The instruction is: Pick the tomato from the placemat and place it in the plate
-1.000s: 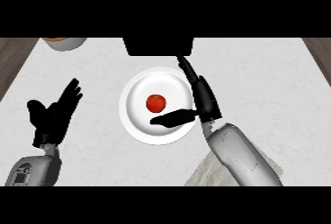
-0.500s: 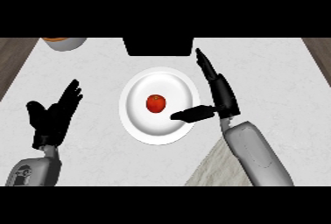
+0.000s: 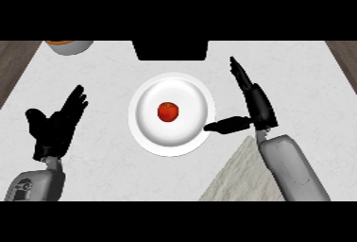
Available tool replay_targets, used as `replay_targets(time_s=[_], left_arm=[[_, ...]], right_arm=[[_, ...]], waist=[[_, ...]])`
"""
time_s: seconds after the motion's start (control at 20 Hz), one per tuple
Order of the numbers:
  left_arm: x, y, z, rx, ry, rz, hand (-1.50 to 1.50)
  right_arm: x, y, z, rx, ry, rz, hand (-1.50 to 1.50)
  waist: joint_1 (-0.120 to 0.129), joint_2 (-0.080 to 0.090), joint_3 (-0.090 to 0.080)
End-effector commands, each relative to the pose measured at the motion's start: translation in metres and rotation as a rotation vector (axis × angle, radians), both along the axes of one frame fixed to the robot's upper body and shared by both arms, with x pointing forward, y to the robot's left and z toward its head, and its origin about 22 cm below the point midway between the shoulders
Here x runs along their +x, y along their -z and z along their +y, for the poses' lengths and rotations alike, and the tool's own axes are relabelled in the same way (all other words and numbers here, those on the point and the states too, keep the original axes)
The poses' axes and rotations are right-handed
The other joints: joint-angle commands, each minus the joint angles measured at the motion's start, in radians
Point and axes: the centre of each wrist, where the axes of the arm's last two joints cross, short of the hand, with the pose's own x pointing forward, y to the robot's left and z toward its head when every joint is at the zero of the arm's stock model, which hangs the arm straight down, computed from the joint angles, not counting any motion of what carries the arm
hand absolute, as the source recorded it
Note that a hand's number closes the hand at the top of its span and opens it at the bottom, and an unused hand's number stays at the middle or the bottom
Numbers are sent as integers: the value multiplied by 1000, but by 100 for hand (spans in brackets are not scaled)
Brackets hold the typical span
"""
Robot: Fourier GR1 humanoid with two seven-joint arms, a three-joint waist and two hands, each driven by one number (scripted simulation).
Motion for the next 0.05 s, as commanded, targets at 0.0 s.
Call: replay_targets(time_s=[0.0], left_arm=[[8, 7, 1, 2, 6, 12, 0]], right_arm=[[7, 17, -8, -18, 2, 16, -150]], waist=[[1, 1, 0]])
